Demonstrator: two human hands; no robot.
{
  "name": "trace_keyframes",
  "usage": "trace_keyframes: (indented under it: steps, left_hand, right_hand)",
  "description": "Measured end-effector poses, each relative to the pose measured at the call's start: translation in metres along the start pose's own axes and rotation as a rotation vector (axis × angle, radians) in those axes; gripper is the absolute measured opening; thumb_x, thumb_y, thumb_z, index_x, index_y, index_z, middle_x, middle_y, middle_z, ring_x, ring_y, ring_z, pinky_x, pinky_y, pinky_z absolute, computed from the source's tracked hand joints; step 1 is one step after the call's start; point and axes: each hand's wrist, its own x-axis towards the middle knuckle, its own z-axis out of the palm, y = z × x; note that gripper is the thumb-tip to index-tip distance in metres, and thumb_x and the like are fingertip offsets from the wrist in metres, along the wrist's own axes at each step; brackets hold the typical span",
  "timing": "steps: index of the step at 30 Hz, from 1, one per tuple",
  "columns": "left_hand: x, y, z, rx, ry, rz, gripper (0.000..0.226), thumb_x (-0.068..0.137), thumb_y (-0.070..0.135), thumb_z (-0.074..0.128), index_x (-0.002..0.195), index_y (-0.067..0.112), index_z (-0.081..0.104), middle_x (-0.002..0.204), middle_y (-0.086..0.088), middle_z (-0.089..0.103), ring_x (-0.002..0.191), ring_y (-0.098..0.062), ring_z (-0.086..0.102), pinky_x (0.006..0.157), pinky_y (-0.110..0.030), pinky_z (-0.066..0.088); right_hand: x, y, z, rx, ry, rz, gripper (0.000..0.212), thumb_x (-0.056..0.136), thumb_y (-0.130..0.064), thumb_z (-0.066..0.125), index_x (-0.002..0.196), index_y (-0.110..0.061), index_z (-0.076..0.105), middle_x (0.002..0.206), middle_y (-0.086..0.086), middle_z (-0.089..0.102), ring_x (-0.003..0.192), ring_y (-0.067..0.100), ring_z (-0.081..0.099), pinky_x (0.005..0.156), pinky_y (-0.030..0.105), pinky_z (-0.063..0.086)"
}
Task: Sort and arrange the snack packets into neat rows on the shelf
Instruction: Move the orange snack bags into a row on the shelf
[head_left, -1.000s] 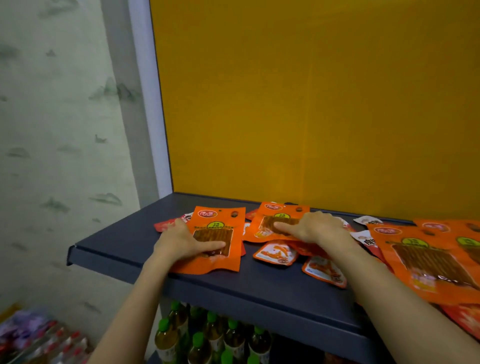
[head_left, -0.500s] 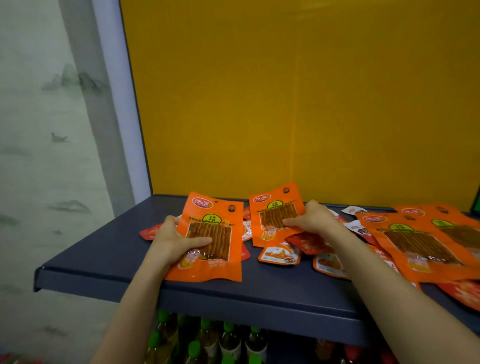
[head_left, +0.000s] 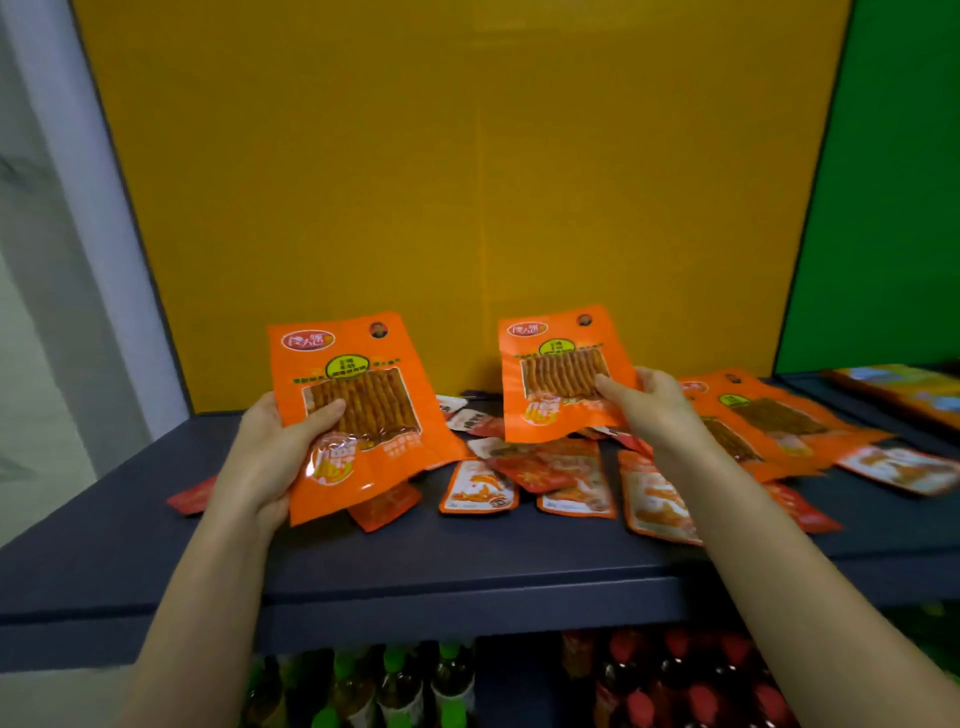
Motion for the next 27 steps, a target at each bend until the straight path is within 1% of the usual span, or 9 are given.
trace_keyframes:
  steps: [3, 6, 8, 13, 15, 17, 20, 24, 27]
  left_hand:
    - [-0.001, 0.005, 0.043, 0.002, -0.119, 0.030, 0.020, 0.086, 0.010, 0.061, 0.104, 0.017, 0.058, 0.089, -0.004, 0.067, 0.060, -0.012, 0.069, 0.047, -0.023, 0.054]
    - [-0.008, 0.005, 0.098, 0.014, -0.246, 0.028, 0.024, 0.085, 0.013, 0.062, 0.108, 0.017, 0.057, 0.092, -0.005, 0.069, 0.068, -0.016, 0.069, 0.051, -0.026, 0.055]
    - [-0.016, 0.003, 0.139, 0.001, -0.328, 0.022, 0.025, 0.085, 0.012, 0.062, 0.109, 0.017, 0.057, 0.093, -0.005, 0.069, 0.072, -0.018, 0.068, 0.055, -0.028, 0.056]
    - [-0.044, -0.008, 0.248, 0.001, -0.515, -0.003, 0.030, 0.084, 0.007, 0.062, 0.114, 0.010, 0.057, 0.096, -0.012, 0.067, 0.062, -0.014, 0.068, 0.056, -0.026, 0.056]
    - [-0.062, -0.016, 0.291, 0.001, -0.576, -0.004, 0.031, 0.084, 0.006, 0.062, 0.114, 0.008, 0.056, 0.100, -0.015, 0.066, 0.059, -0.014, 0.067, 0.051, -0.022, 0.054]
    - [-0.083, -0.022, 0.333, 0.000, -0.631, -0.031, 0.036, 0.084, 0.009, 0.063, 0.119, 0.008, 0.055, 0.106, -0.016, 0.067, 0.069, -0.019, 0.066, 0.056, -0.028, 0.054]
    - [-0.116, -0.027, 0.393, -0.019, -0.691, -0.055, 0.041, 0.085, 0.009, 0.062, 0.124, 0.011, 0.052, 0.105, -0.013, 0.066, 0.072, -0.020, 0.065, 0.057, -0.029, 0.052]
    - [-0.162, -0.034, 0.466, -0.024, -0.726, -0.092, 0.036, 0.085, 0.011, 0.063, 0.119, 0.011, 0.052, 0.098, -0.010, 0.067, 0.072, -0.020, 0.065, 0.057, -0.029, 0.051]
    - [-0.190, -0.038, 0.515, -0.028, -0.746, -0.087, 0.036, 0.086, 0.012, 0.062, 0.120, 0.010, 0.053, 0.100, -0.011, 0.067, 0.072, -0.019, 0.065, 0.057, -0.028, 0.050]
  right_hand:
    - [-0.020, 0.004, -0.055, 0.104, 0.071, 0.011, 0.004, 0.091, -0.017, 0.057, 0.089, -0.017, 0.061, 0.094, 0.013, 0.068, 0.076, 0.024, 0.062, 0.074, 0.038, 0.050]
    - [-0.037, 0.013, -0.114, 0.116, 0.181, 0.004, 0.013, 0.092, -0.016, 0.056, 0.102, -0.013, 0.062, 0.084, 0.002, 0.065, 0.069, 0.013, 0.058, 0.066, 0.027, 0.047]
    - [-0.048, 0.021, -0.155, 0.083, 0.259, 0.003, 0.017, 0.092, -0.016, 0.055, 0.106, -0.011, 0.062, 0.084, 0.001, 0.065, 0.069, 0.010, 0.056, 0.064, 0.023, 0.044]
    - [-0.083, 0.045, -0.259, 0.054, 0.415, 0.039, 0.008, 0.093, -0.015, 0.054, 0.096, -0.015, 0.061, 0.077, -0.005, 0.063, 0.053, -0.004, 0.061, 0.050, 0.005, 0.046]
    - [-0.100, 0.053, -0.301, 0.047, 0.460, 0.080, 0.009, 0.093, -0.016, 0.053, 0.096, -0.015, 0.062, 0.077, -0.003, 0.064, 0.057, 0.002, 0.062, 0.053, 0.011, 0.048]
    - [-0.115, 0.062, -0.343, 0.039, 0.493, 0.118, 0.013, 0.093, -0.017, 0.053, 0.100, -0.011, 0.063, 0.078, 0.000, 0.066, 0.061, 0.008, 0.061, 0.058, 0.019, 0.047]
    - [-0.131, 0.074, -0.403, 0.028, 0.538, 0.163, 0.013, 0.094, -0.018, 0.053, 0.100, -0.011, 0.062, 0.080, 0.001, 0.065, 0.064, 0.012, 0.059, 0.055, 0.017, 0.046]
    - [-0.147, 0.091, -0.479, -0.007, 0.563, 0.194, 0.014, 0.093, -0.021, 0.053, 0.100, -0.012, 0.063, 0.081, 0.002, 0.067, 0.066, 0.014, 0.061, 0.055, 0.021, 0.048]
    - [-0.150, 0.100, -0.529, -0.017, 0.583, 0.190, 0.010, 0.094, -0.019, 0.053, 0.093, -0.015, 0.062, 0.081, 0.003, 0.066, 0.066, 0.015, 0.060, 0.056, 0.020, 0.048]
